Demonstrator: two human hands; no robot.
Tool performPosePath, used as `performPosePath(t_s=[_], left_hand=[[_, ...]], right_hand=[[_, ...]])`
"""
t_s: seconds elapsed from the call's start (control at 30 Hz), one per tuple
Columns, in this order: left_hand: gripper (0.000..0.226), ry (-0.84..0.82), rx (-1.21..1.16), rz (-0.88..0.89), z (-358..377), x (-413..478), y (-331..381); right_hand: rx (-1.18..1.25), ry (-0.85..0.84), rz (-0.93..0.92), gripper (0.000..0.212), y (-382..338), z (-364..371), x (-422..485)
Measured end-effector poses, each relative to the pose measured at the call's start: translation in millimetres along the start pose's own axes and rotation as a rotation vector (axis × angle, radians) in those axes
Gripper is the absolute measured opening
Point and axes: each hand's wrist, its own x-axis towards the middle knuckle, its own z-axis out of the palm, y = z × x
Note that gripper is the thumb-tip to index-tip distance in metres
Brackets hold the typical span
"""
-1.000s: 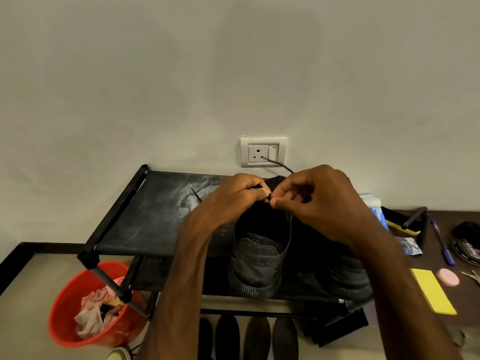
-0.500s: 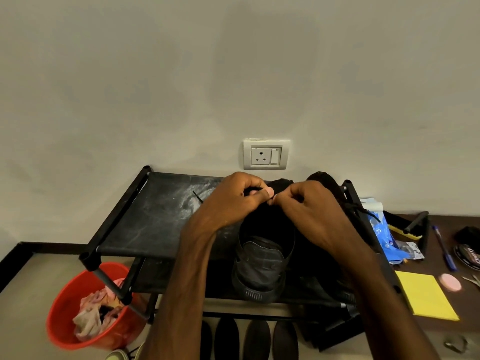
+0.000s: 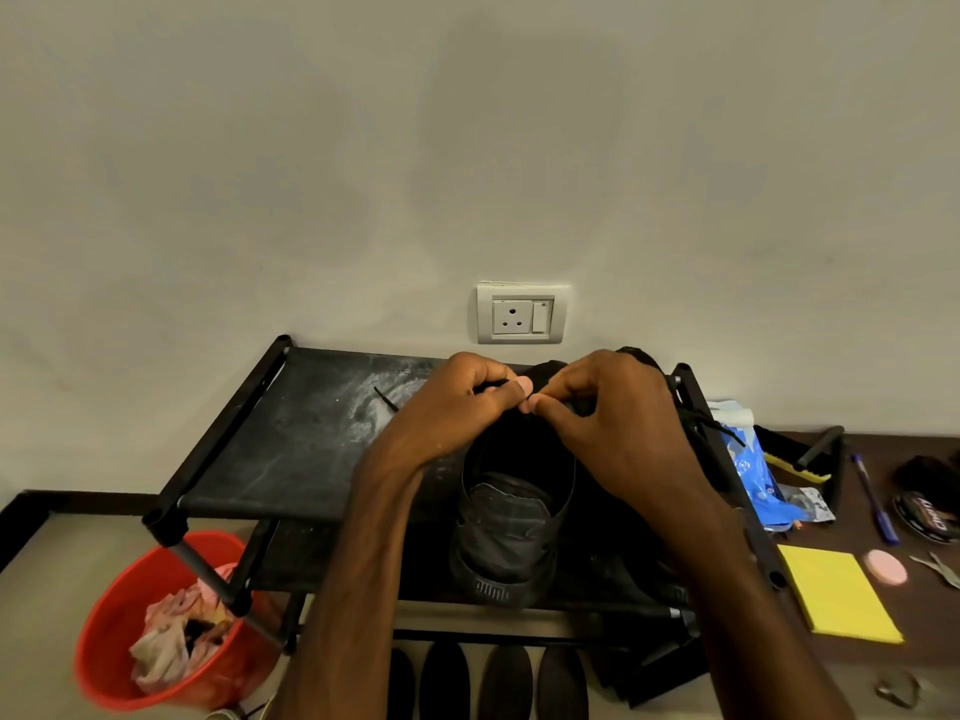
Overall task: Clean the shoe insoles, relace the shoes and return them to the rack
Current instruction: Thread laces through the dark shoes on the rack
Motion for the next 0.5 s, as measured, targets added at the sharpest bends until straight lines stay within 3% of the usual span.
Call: performPosePath(t_s=[0.13, 0.3, 0.5], left_hand=[[0.029, 0.011, 0.003, -0.023, 2.1, 0.6, -0.3], [0.033, 0.028, 0.002, -0.041, 2.9, 2.5, -3.7], [0.033, 0.056, 0.014, -0.041, 2.5, 2.7, -5.8]], right_hand=[[0.157, 0.018, 0.047, 0.023, -2.1, -10.2, -0.3], [0.770, 0.010, 0.375, 0.039, -7.8, -27.3, 1.1], [1.556, 0.191, 0.202, 0.035, 1.4, -64.5, -0.4]])
